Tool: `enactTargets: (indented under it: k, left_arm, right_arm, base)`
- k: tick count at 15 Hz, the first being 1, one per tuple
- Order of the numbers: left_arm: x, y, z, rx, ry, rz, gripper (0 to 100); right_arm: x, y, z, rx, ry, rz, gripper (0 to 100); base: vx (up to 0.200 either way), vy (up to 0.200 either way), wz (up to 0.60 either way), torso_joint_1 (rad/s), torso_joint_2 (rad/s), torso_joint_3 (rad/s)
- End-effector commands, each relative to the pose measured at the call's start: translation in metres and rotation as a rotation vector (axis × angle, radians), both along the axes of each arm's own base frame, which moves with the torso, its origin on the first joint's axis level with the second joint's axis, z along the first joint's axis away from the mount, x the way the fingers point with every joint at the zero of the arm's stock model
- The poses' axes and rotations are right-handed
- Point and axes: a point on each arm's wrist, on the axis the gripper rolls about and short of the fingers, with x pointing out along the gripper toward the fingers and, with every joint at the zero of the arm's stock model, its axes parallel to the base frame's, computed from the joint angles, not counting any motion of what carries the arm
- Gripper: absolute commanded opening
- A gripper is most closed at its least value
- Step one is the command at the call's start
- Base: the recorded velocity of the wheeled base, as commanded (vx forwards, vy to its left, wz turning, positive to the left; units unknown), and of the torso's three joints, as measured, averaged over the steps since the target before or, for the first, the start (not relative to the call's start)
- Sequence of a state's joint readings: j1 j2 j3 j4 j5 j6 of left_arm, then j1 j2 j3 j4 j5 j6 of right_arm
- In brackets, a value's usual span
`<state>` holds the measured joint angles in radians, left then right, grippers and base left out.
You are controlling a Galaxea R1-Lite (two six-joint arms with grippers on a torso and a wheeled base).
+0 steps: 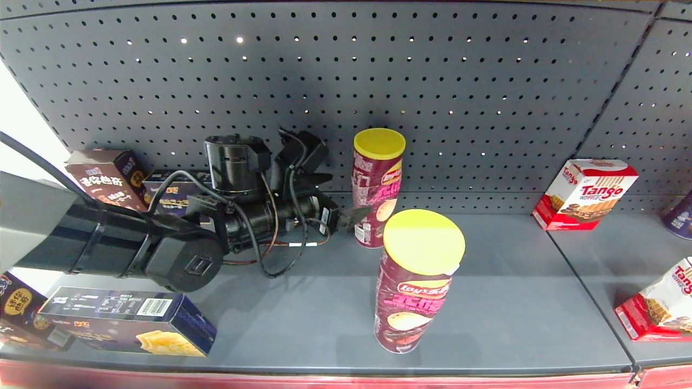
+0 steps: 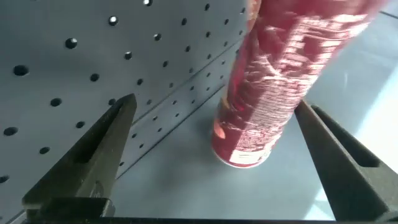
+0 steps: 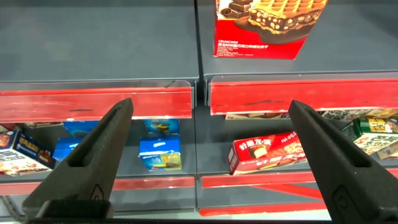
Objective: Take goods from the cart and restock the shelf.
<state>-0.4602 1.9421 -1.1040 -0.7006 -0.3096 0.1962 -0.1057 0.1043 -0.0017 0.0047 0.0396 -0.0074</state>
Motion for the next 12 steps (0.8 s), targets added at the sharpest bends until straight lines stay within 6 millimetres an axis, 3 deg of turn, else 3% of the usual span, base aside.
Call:
enactTargets:
  k: [1,12]
  left_arm:
    - [0.001,0.003,0.001,0.001,-0.005,0.032,100]
    - [0.005,0.017,0.003,0.015,-0.015,0.145,100]
  right_arm:
    - [0.0,0.0,0.0,0.0,0.002,0.0,100]
    - [0.0,0.0,0.0,0.0,0.002,0.0,100]
  base:
    - [0.0,0.0,0.0,0.0,0.0,0.0]
    - [0.0,0.0,0.0,0.0,0.0,0.0]
